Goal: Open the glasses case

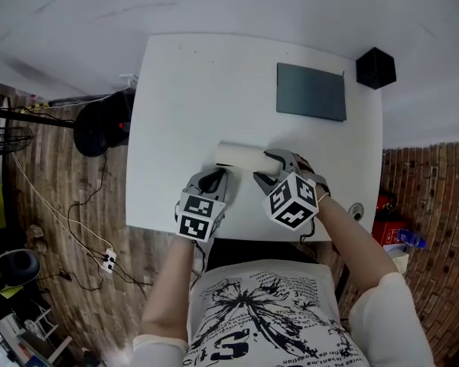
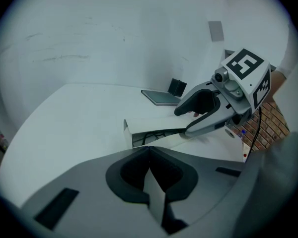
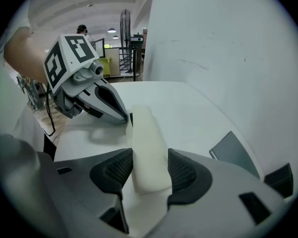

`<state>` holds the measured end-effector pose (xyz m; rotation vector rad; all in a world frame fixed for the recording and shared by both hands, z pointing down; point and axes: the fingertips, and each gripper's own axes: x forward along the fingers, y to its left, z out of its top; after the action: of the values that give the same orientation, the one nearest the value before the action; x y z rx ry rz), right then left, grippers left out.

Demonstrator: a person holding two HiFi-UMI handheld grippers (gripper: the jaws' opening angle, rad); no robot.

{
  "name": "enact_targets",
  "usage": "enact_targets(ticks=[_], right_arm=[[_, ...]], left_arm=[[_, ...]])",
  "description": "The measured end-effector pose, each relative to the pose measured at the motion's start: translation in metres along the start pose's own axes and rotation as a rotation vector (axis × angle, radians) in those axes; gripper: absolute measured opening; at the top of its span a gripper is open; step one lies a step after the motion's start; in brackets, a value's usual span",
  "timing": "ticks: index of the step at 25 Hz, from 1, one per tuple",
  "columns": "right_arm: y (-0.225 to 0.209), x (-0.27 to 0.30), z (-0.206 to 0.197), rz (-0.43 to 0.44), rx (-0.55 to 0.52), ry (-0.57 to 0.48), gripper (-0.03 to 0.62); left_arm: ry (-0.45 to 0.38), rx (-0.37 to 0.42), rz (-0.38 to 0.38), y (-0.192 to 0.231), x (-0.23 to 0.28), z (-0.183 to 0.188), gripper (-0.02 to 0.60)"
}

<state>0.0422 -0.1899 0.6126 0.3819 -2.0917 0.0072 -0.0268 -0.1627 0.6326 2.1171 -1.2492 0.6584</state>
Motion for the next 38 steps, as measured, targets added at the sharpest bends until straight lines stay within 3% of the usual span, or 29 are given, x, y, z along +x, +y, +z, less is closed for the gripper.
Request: enact_targets(ticks=[8,16,26,38], right_arm=[[-0.012,-0.009,0.009,-0.001,0.033,-0.040,0.140],[-0.040,-0.007,0.015,-0.061,0.030,-0.045,0.071],[-0.066,0.005,0.016,-0.087,0.050,-0.039,0.069],[-0.087,0.022,0.015,-0.104,0.078,-0.047,0.112]], left_arm=[[0.004,-0.003,-0.006,-0.001,0.000,0.001,0.014],[0.010,-0.013,-0.014,-0.001,0.001,0.002,0.014],[0.018,-0.024,-0.032,-0.001,0.001,0.002,0.014],[0.024,-0.035,-0.026,0.001,0.003,0.005,0.014]])
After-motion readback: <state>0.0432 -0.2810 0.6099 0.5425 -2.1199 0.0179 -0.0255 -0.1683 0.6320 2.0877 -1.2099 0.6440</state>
